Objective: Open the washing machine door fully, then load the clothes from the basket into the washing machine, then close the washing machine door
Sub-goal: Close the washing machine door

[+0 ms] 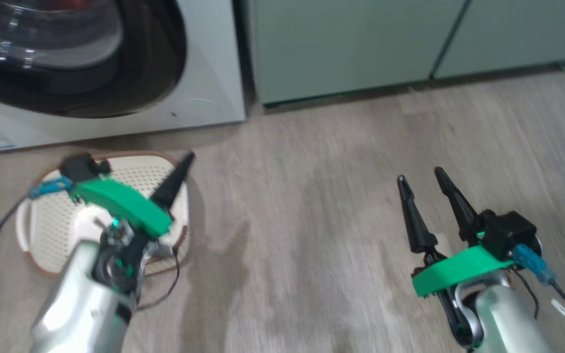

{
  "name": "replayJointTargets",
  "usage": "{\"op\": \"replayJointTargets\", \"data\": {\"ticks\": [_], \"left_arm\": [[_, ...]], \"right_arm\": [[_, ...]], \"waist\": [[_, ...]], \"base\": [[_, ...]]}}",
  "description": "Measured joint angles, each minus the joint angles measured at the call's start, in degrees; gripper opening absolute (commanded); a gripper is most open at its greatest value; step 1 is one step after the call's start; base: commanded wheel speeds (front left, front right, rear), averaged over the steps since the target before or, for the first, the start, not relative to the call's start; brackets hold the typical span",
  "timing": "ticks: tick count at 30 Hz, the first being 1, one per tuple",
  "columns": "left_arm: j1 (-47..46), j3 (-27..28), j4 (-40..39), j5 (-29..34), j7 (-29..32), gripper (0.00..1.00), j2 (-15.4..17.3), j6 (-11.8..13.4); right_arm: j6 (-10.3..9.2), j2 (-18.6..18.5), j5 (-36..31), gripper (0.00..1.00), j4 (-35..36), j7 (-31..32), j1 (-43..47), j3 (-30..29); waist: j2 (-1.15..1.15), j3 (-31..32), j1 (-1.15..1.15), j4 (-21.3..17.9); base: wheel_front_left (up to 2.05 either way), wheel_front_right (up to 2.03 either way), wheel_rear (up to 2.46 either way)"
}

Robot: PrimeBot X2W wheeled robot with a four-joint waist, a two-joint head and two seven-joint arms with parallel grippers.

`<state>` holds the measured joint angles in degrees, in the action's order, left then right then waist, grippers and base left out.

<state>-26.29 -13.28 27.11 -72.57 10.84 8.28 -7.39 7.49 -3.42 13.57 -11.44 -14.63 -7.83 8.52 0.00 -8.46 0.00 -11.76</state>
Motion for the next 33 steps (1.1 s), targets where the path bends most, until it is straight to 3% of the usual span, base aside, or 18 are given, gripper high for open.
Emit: {"op": "replayJointTargets", "data": {"ticks": [6, 10, 12, 14, 16, 19, 23, 29, 33], "left_arm": [[5.5, -15.2, -5.3, 12.2, -11.8, 0.0, 9.6, 0.0], [6.8, -19.6, -4.7, 18.4, -22.6, 0.0, 12.7, 0.0], [7.4, -19.4, -3.8, 20.5, -24.7, 0.0, 12.8, 0.0], [8.6, -16.6, -3.7, 23.2, -25.1, 0.0, 12.1, 0.1], [10.4, -9.8, -6.4, 27.5, -25.1, 0.0, 10.2, 1.3], [14.0, 2.3, -11.2, 32.8, -25.2, 0.0, 4.6, 3.4], [20.4, 12.9, -16.7, 43.2, -25.3, 0.0, -1.5, 2.5], [24.4, 16.1, -22.6, 56.4, -25.3, 0.0, -4.7, 0.5], [25.2, 15.4, -23.1, 57.8, -25.3, 0.0, -5.2, 0.0]], "right_arm": [[0.0, -0.7, -1.1, 1.0, 0.8, 0.0, 2.3, -1.3], [0.0, -0.8, -2.0, 1.0, 2.2, 0.0, 2.6, -1.1], [0.0, -0.9, -2.2, 1.0, 2.9, 0.0, 2.7, -1.0], [0.0, -1.2, -2.6, 1.0, 3.3, 0.0, 2.7, -0.8], [0.0, -1.5, -2.9, 1.0, 3.9, 0.0, 2.9, -0.9], [0.0, -1.7, -3.0, 1.0, 4.5, 0.0, 3.2, -0.9], [0.0, -1.7, -3.1, 1.0, 4.8, 0.0, 4.2, -0.9], [0.0, -1.7, -3.1, 1.0, 4.8, 0.0, 4.9, -1.0], [0.0, -1.7, -3.1, 1.0, 4.8, 0.0, 4.9, -1.0]], "waist": [[0.0, 3.6, 0.0, 4.8], [0.0, 5.5, 0.0, 8.0], [0.0, 6.3, 0.0, 9.4], [0.0, 7.0, 0.0, 10.8], [0.0, 7.6, 0.0, 12.2], [0.0, 8.3, 0.0, 13.8], [0.0, 9.1, 0.0, 15.3], [0.0, 9.6, 0.0, 16.7], [0.0, 9.5, 0.0, 17.4]], "base": [[0.0, 0.0, 0.0], [0.0, 0.0, 0.0], [0.0, 0.0, 0.0], [0.0, 0.0, 0.0], [0.0, 0.0, 0.0], [0.0, 0.0, 0.0], [0.0, 0.0, 0.0], [0.0, 0.0, 0.0], [0.0, 0.0, 0.0]]}}
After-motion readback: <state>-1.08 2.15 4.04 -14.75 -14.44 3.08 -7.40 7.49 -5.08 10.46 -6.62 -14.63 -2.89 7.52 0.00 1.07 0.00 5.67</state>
